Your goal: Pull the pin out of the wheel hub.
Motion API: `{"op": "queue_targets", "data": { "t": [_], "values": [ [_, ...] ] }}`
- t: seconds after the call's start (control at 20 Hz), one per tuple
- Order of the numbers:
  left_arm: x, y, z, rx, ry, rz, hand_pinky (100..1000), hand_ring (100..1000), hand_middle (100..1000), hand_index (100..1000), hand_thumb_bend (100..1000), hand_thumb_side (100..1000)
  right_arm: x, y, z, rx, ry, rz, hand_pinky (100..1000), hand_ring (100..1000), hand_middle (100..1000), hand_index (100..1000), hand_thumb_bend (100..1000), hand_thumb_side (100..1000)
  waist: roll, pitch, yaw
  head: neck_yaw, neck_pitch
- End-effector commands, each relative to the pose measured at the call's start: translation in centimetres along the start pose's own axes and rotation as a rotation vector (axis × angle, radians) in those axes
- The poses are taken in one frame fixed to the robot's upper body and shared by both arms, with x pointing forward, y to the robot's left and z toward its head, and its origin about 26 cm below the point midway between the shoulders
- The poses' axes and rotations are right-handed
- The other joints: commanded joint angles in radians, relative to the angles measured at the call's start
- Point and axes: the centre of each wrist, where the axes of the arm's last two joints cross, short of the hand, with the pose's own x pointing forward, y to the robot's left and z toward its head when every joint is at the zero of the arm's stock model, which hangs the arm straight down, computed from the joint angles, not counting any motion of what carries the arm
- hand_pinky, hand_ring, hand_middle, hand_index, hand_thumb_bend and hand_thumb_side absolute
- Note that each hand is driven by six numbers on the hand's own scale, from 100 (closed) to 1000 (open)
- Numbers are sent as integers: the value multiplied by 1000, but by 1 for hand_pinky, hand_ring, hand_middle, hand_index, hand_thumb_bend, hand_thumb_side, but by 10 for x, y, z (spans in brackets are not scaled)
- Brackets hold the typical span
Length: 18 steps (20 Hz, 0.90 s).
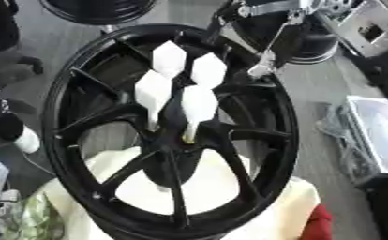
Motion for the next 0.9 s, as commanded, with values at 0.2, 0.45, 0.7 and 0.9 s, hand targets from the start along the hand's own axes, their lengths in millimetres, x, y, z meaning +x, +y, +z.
{"op": "queue_targets", "data": {
  "t": [0.2, 0.45, 0.7, 0.9],
  "values": [
    [8, 5, 0, -15, 3, -38, 760, 1000, 1000, 812, 100, 796, 2, -10, 7, 103, -57, 96, 872, 811, 727, 849, 395, 437, 6, -16, -1, -2, -3],
    [6, 4, 1, -18, 7, -38, 761, 1000, 1000, 811, 100, 799, 3, -17, 10, 79, -46, 99, 877, 817, 739, 852, 408, 470, 5, -16, -2, 0, -6],
    [7, 3, -1, -22, 6, -37, 761, 1000, 1000, 810, 100, 801, 2, -18, 9, 77, -34, 105, 877, 822, 759, 856, 408, 476, 2, -13, 2, -4, -14],
    [7, 3, -1, -23, 8, -39, 761, 1000, 1000, 810, 100, 804, 1, -18, 9, 76, -35, 104, 875, 821, 763, 855, 401, 467, -2, -9, 5, -6, -18]
  ]
}}
